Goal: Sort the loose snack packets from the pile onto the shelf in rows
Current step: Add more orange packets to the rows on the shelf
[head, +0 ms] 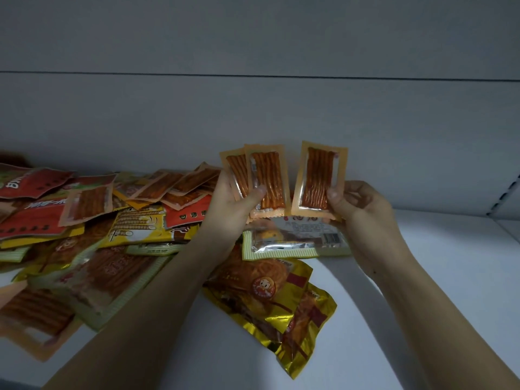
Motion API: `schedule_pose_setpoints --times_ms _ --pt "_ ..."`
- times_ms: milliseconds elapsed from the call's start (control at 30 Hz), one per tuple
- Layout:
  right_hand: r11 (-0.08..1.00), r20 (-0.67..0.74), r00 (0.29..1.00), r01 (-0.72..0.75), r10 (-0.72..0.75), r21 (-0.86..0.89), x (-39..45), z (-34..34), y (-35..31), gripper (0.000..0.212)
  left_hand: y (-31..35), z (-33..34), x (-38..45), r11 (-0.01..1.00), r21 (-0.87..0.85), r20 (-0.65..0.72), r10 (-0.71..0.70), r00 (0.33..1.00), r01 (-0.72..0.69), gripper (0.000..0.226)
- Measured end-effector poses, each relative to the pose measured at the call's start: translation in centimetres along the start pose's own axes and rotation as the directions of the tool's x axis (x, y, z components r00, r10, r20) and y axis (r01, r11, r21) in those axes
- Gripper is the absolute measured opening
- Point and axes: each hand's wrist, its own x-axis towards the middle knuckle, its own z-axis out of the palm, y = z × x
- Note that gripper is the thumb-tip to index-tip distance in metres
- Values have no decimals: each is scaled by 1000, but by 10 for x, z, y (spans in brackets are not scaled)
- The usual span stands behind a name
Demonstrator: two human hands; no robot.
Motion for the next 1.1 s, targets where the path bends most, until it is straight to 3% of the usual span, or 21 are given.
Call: schedule_pose_setpoints --times_ms 133,200,367,500,600,767,833,933,1000,1100 --pt "986 20 999 53 -50 -161 -4 8 7 11 -3 7 -4 999 10 70 -32 997 32 50" --pt "975 39 997 75 -68 -211 -6 11 9 15 -2 8 -5 998 61 118 -39 992 32 61" --pt "978 76 997 44 -29 -204 -14 17 5 22 3 8 -9 996 89 121 15 993 -26 60" --pt "979 63 997 -20 33 -201 -17 21 5 25 18 -7 -3 993 8 -14 117 993 -116 54" --pt "947 90 992 -55 88 -315 -4 34 -1 17 32 -28 4 975 -79 -226 184 957 -206 51" --pt "811 221 975 153 -31 -565 42 81 -13 10 40 -51 10 947 -128 -481 199 854 -293 66" --pt "698 263 963 229 -60 -679 60 103 -12 18 39 -54 11 949 -132 -534 176 827 -288 77" --pt "557 312 950 252 13 -791 72 125 -2 37 39 -54 12 948 -135 -569 165 806 -289 78" --pt "541 308 949 226 65 -810 75 133 5 44 40 -53 11 948 -141 -586 152 796 -285 80" --pt "576 290 951 178 108 -798 80 136 7 26 41 -51 11 942 -167 -598 136 790 -289 83"
